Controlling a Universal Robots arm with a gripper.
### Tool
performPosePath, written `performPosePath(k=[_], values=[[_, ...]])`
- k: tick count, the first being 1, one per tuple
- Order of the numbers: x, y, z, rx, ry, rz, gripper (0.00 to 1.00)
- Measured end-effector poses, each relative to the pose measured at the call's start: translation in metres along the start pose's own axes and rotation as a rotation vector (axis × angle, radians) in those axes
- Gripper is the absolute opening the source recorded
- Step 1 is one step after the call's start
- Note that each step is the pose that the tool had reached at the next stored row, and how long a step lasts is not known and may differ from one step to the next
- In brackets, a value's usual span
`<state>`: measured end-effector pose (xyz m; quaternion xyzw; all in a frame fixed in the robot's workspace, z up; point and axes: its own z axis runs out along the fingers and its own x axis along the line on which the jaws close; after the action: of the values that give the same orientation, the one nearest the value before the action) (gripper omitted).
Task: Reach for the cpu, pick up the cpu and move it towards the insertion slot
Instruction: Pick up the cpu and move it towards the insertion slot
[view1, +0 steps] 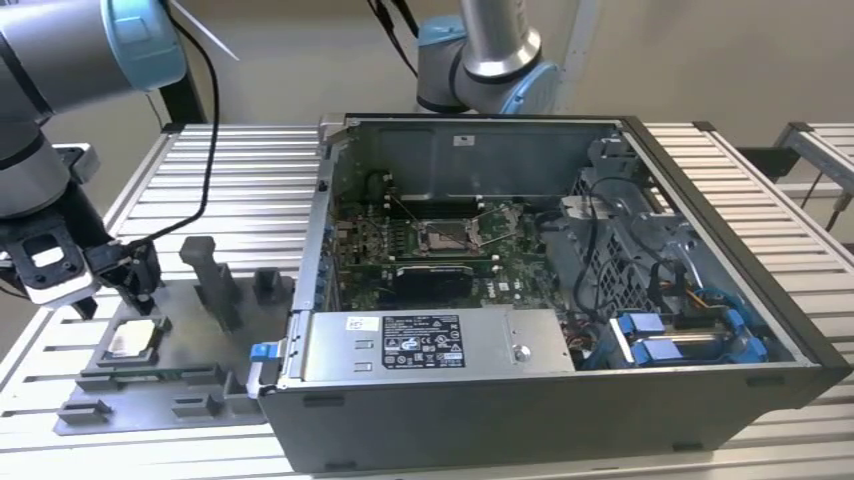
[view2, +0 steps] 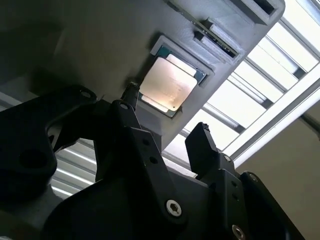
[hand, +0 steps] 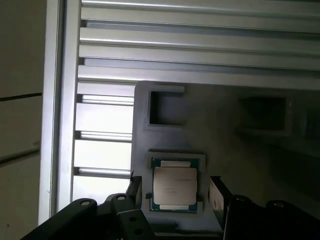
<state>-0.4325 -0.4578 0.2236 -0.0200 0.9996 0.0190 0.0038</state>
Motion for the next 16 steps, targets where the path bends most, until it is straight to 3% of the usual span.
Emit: performPosePath(k=[16], values=[[-0.0012, -0.0052, 0.017, 0.0014, -0.0016, -0.013, 1.0]])
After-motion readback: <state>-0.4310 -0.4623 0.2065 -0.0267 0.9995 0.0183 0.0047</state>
